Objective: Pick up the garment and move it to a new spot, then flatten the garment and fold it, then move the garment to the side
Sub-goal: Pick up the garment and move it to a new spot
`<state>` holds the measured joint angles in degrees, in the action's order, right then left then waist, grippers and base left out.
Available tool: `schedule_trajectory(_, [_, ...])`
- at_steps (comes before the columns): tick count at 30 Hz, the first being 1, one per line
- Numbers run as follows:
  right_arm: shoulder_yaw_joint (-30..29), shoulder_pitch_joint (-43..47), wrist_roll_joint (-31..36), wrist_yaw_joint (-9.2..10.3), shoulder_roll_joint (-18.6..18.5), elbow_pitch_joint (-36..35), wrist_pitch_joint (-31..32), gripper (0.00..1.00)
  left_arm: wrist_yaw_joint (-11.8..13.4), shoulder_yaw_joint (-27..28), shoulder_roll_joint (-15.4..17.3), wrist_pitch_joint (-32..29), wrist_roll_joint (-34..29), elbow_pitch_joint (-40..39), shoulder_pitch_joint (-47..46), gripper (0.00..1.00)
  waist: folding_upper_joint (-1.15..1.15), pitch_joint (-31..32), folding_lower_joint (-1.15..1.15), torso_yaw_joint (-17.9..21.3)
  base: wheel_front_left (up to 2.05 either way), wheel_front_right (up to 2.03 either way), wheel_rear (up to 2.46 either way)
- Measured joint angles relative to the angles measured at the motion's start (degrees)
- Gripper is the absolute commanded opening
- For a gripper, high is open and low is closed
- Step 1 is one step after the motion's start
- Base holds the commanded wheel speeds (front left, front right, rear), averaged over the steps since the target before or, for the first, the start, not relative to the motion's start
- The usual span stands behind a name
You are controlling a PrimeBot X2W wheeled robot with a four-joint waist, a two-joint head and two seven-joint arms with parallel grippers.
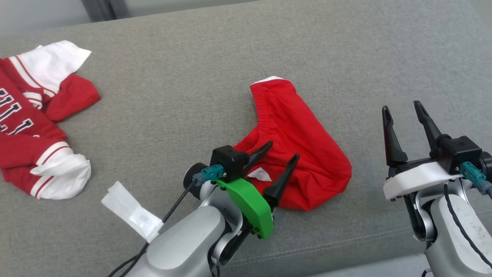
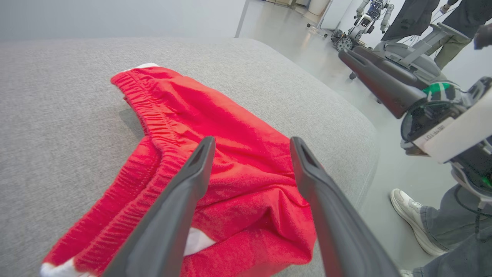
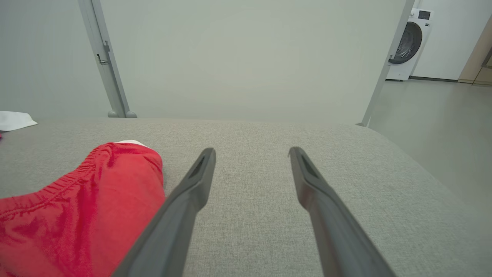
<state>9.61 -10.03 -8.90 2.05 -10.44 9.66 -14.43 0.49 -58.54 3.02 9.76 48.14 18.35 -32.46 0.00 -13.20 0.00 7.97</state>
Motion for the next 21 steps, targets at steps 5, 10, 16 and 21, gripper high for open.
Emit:
schedule_trajectory(5, [0.29, 1.37, 0.0, -0.52, -0.08, 0.65, 0.0, 1.0, 2.89, 2.03, 2.25, 2.25, -0.54, 0.89, 2.29, 1.0, 0.0, 1.96, 0.0, -3.64, 0.0, 0.0, 0.0])
schedule_trajectory(10, [0.37, 3.05, 0.0, -0.53, -0.2, 0.93, 0.0, 1.0, 4.58, 3.64, 4.74, 2.98, -1.29, 1.6, 4.27, 1.0, 0.0, 3.83, 0.0, -7.4, 0.0, 0.0, 0.0])
schedule_trajectory(16, [0.4, 5.27, 0.08, -0.54, -0.49, 0.91, 0.0, 1.0, 5.08, 5.5, 5.99, 3.78, -2.88, 1.64, 6.85, 1.0, 0.0, 5.76, 0.0, -12.01, 0.0, 0.0, 0.0])
schedule_trajectory(21, [2.5, 6.17, 1.08, -1.54, -0.38, 1.08, 0.0, 1.0, 5.63, 8.15, 8.53, 4.0, -2.65, 1.81, 10.52, 1.0, 0.0, 7.3, 0.0, -15.3, 0.0, 0.0, 0.0])
